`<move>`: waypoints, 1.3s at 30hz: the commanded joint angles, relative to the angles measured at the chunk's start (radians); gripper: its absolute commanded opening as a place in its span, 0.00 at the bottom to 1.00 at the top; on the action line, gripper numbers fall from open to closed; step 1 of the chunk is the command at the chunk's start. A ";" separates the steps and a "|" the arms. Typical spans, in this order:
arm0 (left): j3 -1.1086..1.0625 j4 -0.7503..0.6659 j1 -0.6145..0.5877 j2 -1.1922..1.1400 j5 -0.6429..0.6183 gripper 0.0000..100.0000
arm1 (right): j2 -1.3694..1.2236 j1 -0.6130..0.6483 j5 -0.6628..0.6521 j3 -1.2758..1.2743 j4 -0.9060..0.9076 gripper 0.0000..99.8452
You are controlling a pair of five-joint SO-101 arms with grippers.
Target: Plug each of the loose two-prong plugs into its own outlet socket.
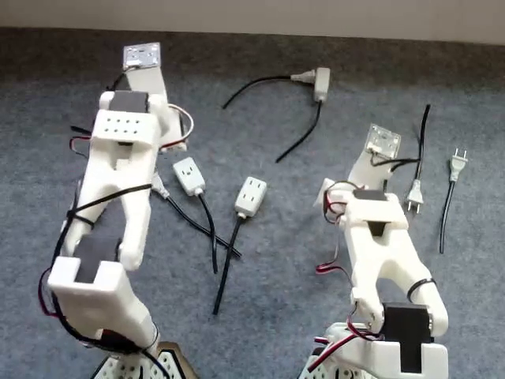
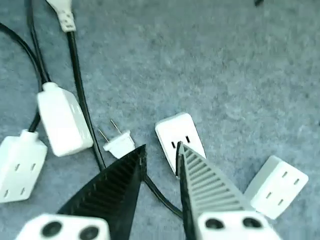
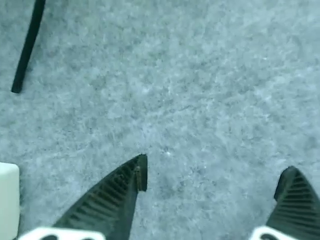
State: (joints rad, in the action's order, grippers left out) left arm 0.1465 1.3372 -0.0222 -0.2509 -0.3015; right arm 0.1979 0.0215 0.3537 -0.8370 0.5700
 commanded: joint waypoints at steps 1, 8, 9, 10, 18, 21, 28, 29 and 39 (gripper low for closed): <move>0.074 0.057 0.077 -0.094 -0.091 0.12 | 0.042 -0.002 0.012 -0.045 -0.127 0.39; 0.090 0.061 -0.010 -0.205 -0.388 0.12 | 0.042 0.001 0.012 -0.067 -0.173 0.39; 0.090 0.061 -0.025 -0.203 -0.391 0.12 | 0.039 0.001 0.012 -0.065 -0.173 0.39; 0.090 0.061 -0.042 -0.203 -0.391 0.12 | 0.036 0.002 0.012 -0.064 -0.173 0.39; 0.166 0.196 -0.099 -0.205 -0.394 0.12 | 0.033 0.002 0.012 -0.064 -0.173 0.39; 0.168 0.222 -0.093 -0.217 -0.394 0.12 | 0.031 0.002 0.012 -0.064 -0.173 0.39; 0.157 0.150 -0.108 -0.320 -0.474 0.12 | 0.031 0.004 0.012 -0.065 -0.173 0.39; 0.160 0.155 -0.113 -0.334 -0.480 0.12 | 0.031 0.004 0.012 -0.065 -0.173 0.39; 0.154 0.084 -0.186 -0.344 -0.483 0.12 | 0.031 0.004 0.012 -0.067 -0.174 0.39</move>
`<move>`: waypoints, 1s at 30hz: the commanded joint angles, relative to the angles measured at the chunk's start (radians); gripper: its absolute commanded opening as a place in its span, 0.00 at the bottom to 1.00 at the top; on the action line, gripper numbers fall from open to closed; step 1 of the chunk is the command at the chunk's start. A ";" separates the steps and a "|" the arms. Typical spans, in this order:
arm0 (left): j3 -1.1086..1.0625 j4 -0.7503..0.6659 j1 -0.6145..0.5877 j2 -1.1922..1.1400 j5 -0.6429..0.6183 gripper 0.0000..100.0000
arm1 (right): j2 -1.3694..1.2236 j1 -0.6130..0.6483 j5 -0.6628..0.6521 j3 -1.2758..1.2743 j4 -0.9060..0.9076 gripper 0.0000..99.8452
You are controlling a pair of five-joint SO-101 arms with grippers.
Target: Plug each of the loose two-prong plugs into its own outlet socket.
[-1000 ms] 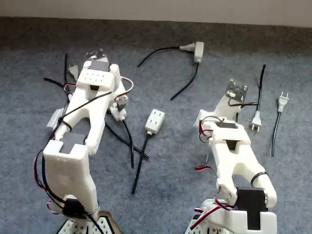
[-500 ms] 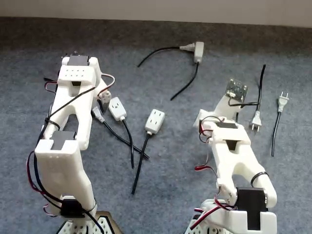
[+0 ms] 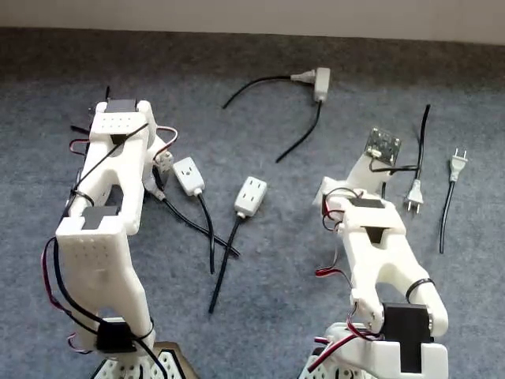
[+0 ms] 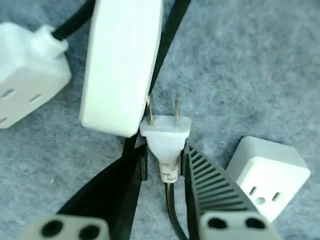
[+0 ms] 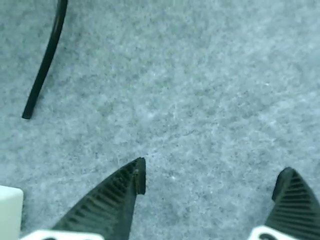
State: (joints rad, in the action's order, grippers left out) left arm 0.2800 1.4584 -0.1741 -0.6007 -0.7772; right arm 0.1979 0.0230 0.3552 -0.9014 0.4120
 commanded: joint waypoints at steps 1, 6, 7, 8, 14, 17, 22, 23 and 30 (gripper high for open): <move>0.021 -0.044 -0.045 0.005 -0.006 0.12 | 0.031 0.002 0.011 -0.002 -0.016 0.39; 0.019 -0.048 -0.056 0.004 -0.008 0.12 | 0.031 0.002 0.011 -0.002 -0.016 0.39; 0.019 -0.048 -0.054 0.004 -0.008 0.12 | 0.031 0.002 0.011 -0.002 -0.016 0.39; 0.019 -0.048 -0.054 0.004 -0.008 0.12 | 0.031 0.004 0.011 -0.002 -0.018 0.39; 0.019 -0.040 -0.054 0.004 -0.008 0.02 | 0.030 0.024 0.009 -0.007 -0.056 0.39; 0.024 -0.040 -0.053 0.004 -0.008 0.01 | 0.030 0.024 0.009 -0.007 -0.056 0.39; 0.028 -0.044 -0.054 0.012 -0.003 0.01 | 0.030 0.024 0.009 -0.007 -0.056 0.39; 0.028 -0.043 -0.054 0.005 -0.003 0.01 | 0.030 0.024 0.009 -0.007 -0.056 0.39; 0.041 -0.052 -0.053 -0.070 -0.003 0.01 | 0.030 0.024 0.009 -0.007 -0.056 0.39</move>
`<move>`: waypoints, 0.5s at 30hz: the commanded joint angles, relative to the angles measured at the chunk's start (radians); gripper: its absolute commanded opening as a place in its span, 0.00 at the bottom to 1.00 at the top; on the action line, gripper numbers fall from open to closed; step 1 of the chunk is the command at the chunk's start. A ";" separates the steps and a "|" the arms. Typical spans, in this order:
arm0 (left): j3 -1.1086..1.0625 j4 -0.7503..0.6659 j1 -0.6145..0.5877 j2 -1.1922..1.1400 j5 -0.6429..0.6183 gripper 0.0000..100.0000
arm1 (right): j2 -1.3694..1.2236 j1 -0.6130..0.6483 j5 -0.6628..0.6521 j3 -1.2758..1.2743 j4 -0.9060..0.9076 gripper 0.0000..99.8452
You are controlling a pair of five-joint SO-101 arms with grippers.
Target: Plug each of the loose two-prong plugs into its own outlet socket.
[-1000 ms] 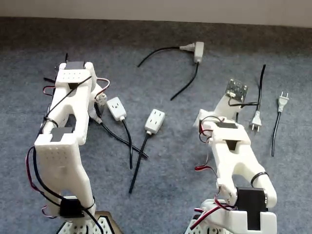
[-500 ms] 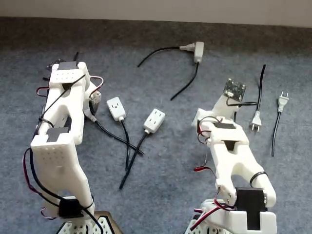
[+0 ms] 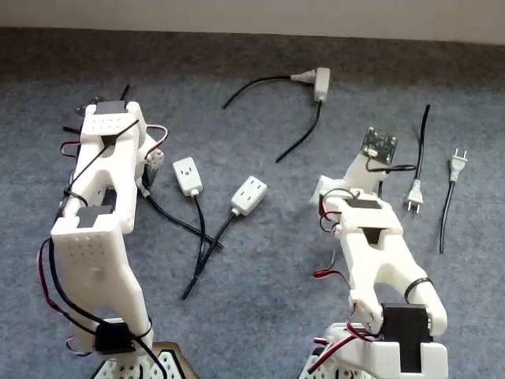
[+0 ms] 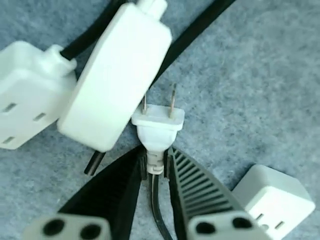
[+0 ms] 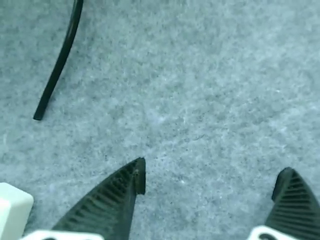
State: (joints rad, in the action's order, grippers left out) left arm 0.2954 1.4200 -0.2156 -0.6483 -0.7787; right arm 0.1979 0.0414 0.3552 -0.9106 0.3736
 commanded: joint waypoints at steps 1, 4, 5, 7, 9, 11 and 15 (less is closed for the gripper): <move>0.044 -0.011 -0.005 -0.031 -0.002 0.01 | 0.030 0.005 0.009 0.002 -0.018 0.39; 0.087 0.044 0.007 -0.045 -0.002 0.01 | 0.030 0.005 0.009 0.002 -0.018 0.39; 0.091 0.058 0.018 -0.045 -0.002 0.01 | 0.030 0.005 0.009 0.002 -0.018 0.39; 0.097 0.071 0.038 -0.045 -0.002 0.01 | 0.030 0.005 0.009 0.002 -0.018 0.39; 0.101 0.071 0.054 -0.038 -0.002 0.01 | 0.030 0.005 0.009 0.002 -0.018 0.39; 0.113 0.071 0.073 -0.031 -0.002 0.01 | 0.030 0.005 0.009 0.002 -0.018 0.39; 0.186 0.120 0.127 0.024 0.000 0.01 | 0.030 0.005 0.009 0.002 -0.019 0.39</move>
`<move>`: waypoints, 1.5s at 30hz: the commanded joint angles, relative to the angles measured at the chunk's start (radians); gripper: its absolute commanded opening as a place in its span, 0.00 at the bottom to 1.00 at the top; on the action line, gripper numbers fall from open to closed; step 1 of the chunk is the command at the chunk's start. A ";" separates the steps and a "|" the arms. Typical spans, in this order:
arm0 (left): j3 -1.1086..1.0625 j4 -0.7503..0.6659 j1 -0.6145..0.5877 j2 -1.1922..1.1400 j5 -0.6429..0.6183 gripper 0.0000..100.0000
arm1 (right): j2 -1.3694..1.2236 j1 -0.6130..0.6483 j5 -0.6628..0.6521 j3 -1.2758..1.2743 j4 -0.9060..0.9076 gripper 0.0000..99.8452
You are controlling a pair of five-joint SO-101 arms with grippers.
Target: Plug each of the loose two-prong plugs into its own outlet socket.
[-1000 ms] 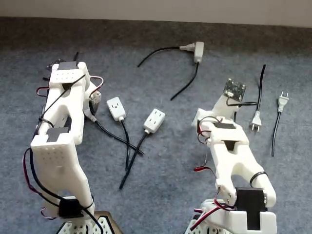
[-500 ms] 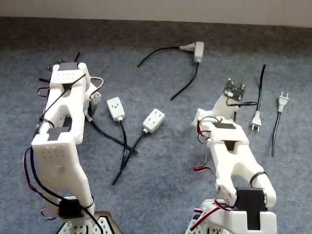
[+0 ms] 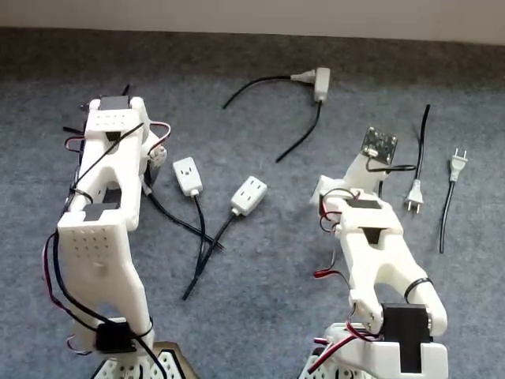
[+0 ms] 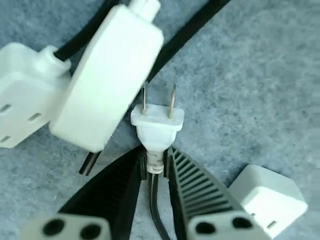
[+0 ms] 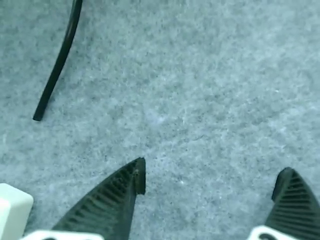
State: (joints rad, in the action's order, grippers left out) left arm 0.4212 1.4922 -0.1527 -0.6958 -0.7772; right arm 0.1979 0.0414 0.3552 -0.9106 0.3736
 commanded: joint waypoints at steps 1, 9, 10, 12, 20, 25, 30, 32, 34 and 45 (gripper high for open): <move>0.077 0.064 0.079 0.091 0.000 0.01 | 0.030 0.005 0.009 0.002 -0.019 0.39; 0.180 0.104 0.137 0.232 0.275 0.01 | 0.028 0.005 0.009 0.002 -0.019 0.39; 0.197 0.104 0.125 0.251 0.298 0.01 | 0.028 0.005 0.009 0.002 -0.019 0.39; 0.246 0.104 0.102 0.285 0.328 0.01 | 0.028 0.005 0.009 0.002 -0.019 0.39; 0.467 0.114 0.071 0.384 0.539 0.01 | 0.028 0.005 0.009 0.002 -0.019 0.39; 0.518 0.238 0.074 0.453 0.764 0.01 | 0.028 0.005 0.009 0.002 -0.019 0.39; 0.354 0.284 -0.047 0.533 0.970 0.01 | 0.024 0.005 0.009 0.002 -0.019 0.39; 0.222 0.284 -0.093 0.575 1.046 0.01 | -0.005 0.005 0.009 0.004 -0.019 0.39; 0.071 0.284 -0.127 0.621 1.128 0.01 | -0.039 0.005 0.009 0.016 -0.019 0.39; -0.610 0.282 -0.163 1.121 1.293 0.01 | -0.097 0.001 0.009 0.062 -0.015 0.39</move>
State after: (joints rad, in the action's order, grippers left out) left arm -0.0698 1.7622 -0.3030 0.2723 0.5071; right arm 0.0951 0.0414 0.3567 -0.8876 0.3736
